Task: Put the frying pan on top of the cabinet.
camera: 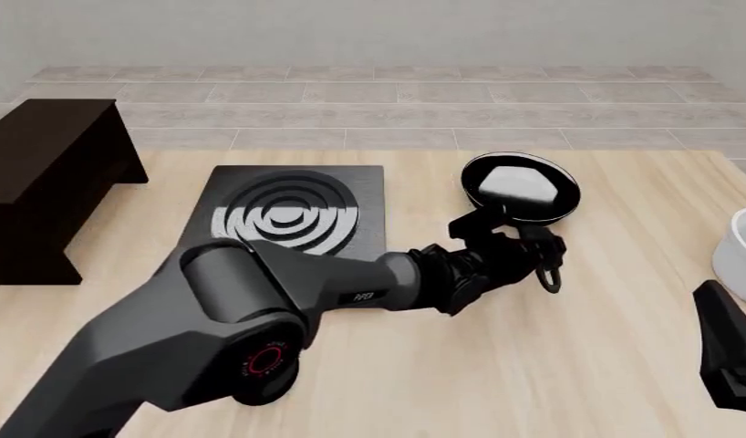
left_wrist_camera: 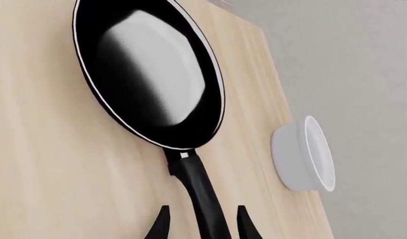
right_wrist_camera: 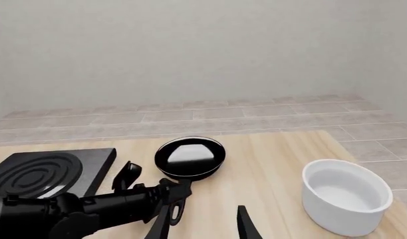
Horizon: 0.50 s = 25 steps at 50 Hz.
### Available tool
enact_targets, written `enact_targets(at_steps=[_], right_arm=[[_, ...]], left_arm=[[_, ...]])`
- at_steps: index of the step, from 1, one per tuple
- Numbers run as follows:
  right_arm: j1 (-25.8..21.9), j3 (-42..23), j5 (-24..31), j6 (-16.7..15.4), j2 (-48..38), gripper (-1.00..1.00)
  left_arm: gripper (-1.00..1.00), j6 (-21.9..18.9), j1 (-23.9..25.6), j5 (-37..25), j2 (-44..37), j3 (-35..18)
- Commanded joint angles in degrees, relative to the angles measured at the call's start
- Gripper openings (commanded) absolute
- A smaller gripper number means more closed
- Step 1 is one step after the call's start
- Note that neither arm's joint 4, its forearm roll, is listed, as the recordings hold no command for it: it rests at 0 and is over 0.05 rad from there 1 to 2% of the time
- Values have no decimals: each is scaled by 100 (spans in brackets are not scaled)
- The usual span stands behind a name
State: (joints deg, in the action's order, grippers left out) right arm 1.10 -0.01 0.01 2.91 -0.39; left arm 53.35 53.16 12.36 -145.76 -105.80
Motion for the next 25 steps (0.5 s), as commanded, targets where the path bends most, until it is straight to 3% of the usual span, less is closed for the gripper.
enact_targets(at_steps=[1,25], right_arm=[[13,0,-4,14,1,100],[59,0,28,94,7,100]], left_arm=[[100,15,-28,-87,-125,-188],[100,63,95,-113,-236,-346]])
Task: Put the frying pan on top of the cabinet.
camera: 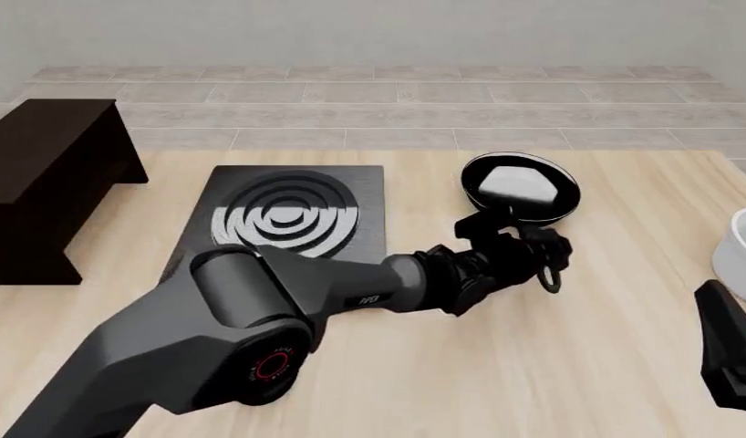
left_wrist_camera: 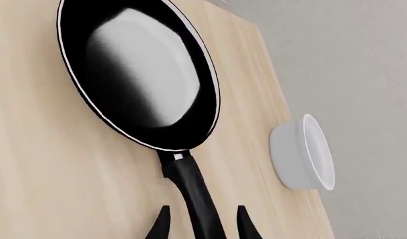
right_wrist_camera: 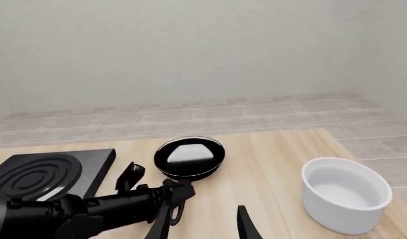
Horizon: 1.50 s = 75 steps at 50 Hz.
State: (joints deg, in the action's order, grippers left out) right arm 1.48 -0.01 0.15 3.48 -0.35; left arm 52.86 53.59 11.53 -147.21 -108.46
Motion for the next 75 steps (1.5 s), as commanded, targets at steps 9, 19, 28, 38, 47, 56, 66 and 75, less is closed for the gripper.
enact_targets(at_steps=[9,19,28,38,47,56,66,75], right_arm=[[23,0,1,48,-2,100],[45,0,-18,64,-22,100],[70,-1,-45,76,-46,100],[92,-2,-136,107,-137,100],[81,-1,-90,104,-96,100],[71,-1,-76,77,-79,100],[61,-1,-54,71,-68,100],[55,0,-48,56,-70,100]], left_arm=[[100,164,61,-58,-141,-153],[100,177,43,-111,-183,-249],[100,203,30,-191,-300,-434],[100,260,-3,-332,-511,-733],[100,278,5,-345,-524,-757],[-100,263,-10,-280,-372,-542],[-100,206,-123,-298,-303,-478],[-100,2,-181,-250,-95,-287]])
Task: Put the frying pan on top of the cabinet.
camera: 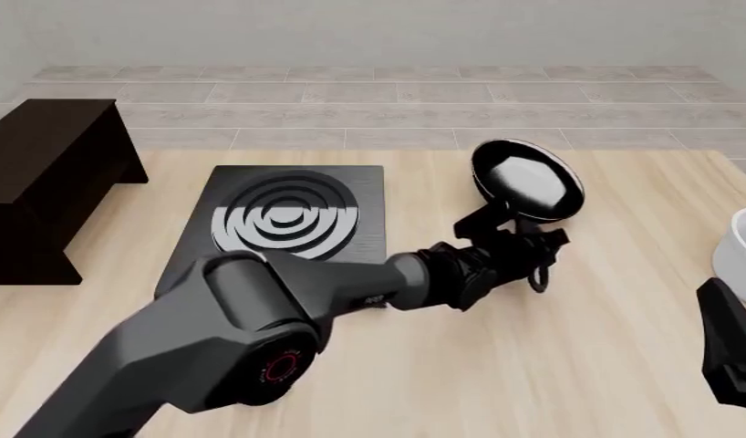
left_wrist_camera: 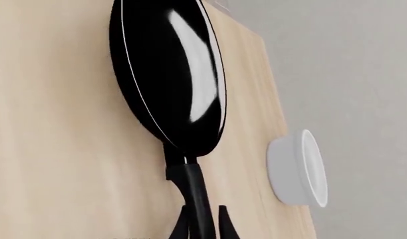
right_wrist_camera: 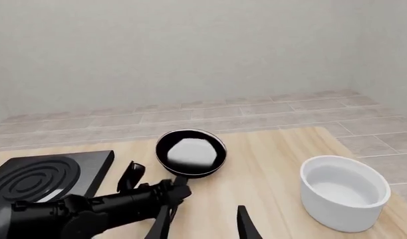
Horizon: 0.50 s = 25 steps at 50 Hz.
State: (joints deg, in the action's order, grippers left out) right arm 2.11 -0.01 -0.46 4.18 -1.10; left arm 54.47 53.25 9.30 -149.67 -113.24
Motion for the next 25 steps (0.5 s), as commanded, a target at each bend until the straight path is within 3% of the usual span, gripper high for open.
enact_targets(at_steps=[1,25], right_arm=[[-11,0,18,-17,7,100],[-26,0,23,-34,18,100]], left_arm=[[-100,-164,-145,-11,167,213],[-100,-612,-385,224,1010,1071]])
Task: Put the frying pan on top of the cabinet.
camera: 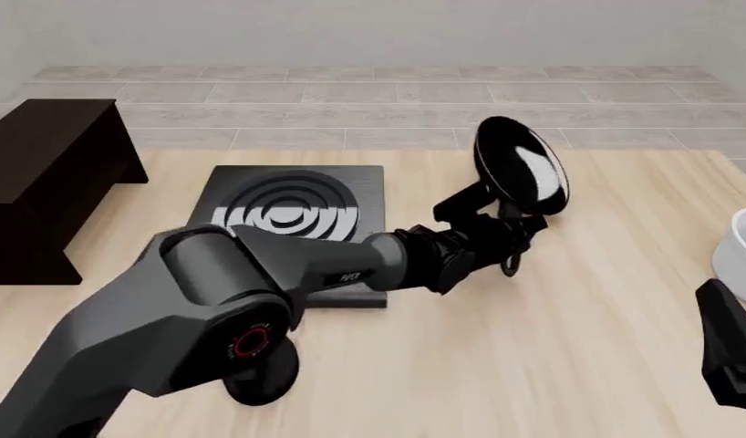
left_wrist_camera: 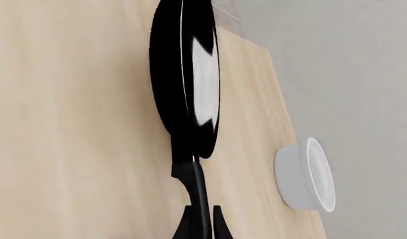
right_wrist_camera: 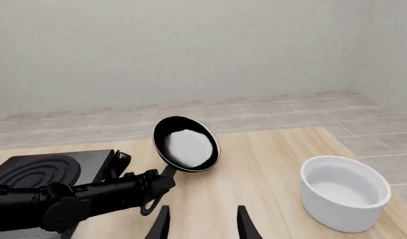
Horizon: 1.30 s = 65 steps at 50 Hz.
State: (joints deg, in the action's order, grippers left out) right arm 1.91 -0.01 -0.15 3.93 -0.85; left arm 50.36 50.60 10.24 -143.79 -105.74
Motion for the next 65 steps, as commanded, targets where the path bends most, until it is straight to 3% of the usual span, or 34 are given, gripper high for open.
enact_targets(at_steps=[1,10,29,40,50,51,52,54,55,57,65], right_arm=[[-6,0,-13,-6,-13,100],[-15,0,-24,-21,-29,100],[-44,0,12,-65,11,100],[-53,1,57,-53,60,100],[-58,1,57,-60,64,100],[-64,0,52,-69,67,100],[-90,1,64,-129,83,100],[-131,1,71,-167,83,100],[-138,1,68,-169,83,100],[-134,1,74,-169,83,100],[-138,1,72,-178,83,100]], left_arm=[[-100,-203,-120,166,496,400],[-100,-317,-218,252,791,682],[-100,-400,-198,762,2421,2115],[-100,-411,-599,868,3515,2868],[-100,-411,-599,868,3516,2870],[-100,-381,-824,893,3870,3092],[-100,-319,-1298,852,4870,3675],[-100,-334,-1479,700,5148,3772],[-100,-136,-1470,745,5224,3884],[-100,-258,-1711,632,5558,3988],[-100,-191,-1738,662,5732,4113]])
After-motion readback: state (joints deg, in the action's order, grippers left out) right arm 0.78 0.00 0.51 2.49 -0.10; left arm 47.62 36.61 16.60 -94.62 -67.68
